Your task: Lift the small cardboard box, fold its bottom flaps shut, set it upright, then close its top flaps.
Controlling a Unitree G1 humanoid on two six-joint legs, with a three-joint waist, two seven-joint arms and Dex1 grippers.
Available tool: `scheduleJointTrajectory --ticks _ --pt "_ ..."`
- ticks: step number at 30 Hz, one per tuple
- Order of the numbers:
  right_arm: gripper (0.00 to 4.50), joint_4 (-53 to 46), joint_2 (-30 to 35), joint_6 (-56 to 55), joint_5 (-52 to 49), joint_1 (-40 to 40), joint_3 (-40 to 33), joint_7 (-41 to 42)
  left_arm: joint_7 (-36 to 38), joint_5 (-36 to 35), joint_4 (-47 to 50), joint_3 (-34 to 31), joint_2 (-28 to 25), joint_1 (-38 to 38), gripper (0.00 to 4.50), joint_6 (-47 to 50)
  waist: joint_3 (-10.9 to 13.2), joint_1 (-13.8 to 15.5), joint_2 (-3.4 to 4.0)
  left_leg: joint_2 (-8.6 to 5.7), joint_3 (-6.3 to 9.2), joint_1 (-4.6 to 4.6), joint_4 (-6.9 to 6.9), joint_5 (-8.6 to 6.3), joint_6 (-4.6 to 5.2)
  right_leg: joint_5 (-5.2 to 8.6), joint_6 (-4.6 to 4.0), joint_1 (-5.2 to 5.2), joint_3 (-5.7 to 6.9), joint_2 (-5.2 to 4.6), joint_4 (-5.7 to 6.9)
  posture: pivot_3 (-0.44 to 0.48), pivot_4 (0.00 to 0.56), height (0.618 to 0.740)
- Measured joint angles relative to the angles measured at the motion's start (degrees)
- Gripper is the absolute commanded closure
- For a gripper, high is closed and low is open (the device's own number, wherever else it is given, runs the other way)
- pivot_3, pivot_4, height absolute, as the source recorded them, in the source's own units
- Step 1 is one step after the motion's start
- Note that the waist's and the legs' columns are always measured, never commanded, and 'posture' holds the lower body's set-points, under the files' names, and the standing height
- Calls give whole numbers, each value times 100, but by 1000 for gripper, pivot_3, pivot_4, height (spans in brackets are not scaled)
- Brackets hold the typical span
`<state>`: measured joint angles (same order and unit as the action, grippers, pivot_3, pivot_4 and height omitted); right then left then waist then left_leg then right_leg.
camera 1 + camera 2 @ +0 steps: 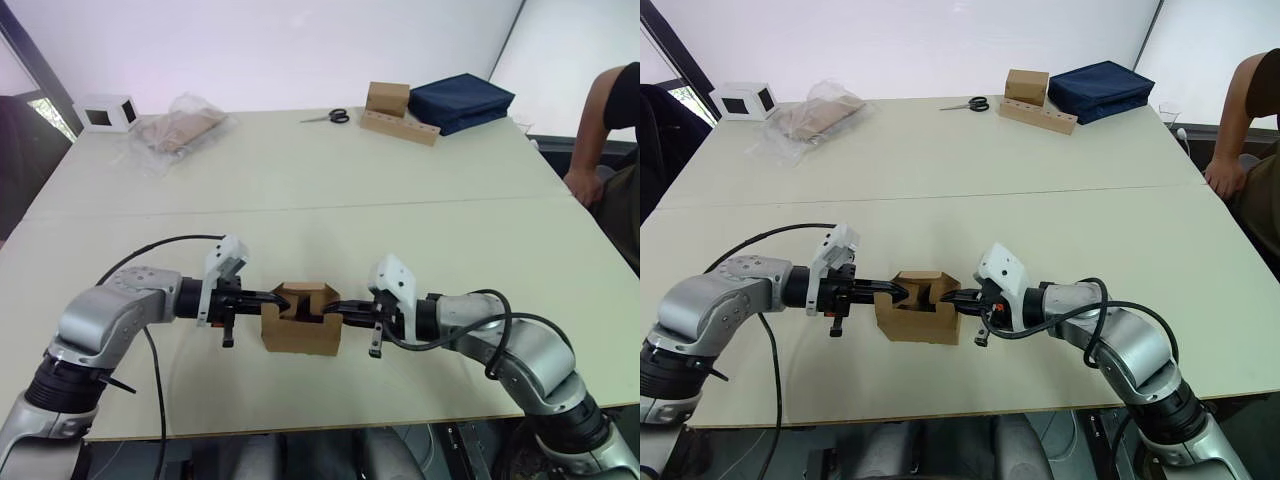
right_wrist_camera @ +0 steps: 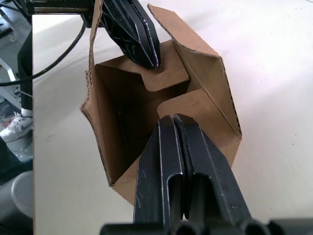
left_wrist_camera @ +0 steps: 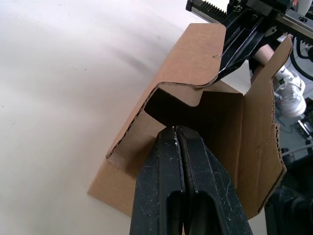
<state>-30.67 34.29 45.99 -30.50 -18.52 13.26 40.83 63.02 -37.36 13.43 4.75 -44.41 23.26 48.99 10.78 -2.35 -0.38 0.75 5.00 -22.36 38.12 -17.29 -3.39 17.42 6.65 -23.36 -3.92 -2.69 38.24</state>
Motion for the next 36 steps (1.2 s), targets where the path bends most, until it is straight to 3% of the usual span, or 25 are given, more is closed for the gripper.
scheduleJointTrajectory --ticks 27,36 --pt "4500 122 194 -263 512 -275 321 274 -200 -163 256 -47 -51 -223 4469 134 -4 -6 0 0 1 8 0 0 0 0 0 7 0 1 0 0 150 740" --pt "4500 109 180 66 335 -396 123 287 -181 -164 295 -115 -184 -213 4469 88 -4 -2 0 1 1 7 0 0 0 0 0 6 0 0 0 0 150 740"
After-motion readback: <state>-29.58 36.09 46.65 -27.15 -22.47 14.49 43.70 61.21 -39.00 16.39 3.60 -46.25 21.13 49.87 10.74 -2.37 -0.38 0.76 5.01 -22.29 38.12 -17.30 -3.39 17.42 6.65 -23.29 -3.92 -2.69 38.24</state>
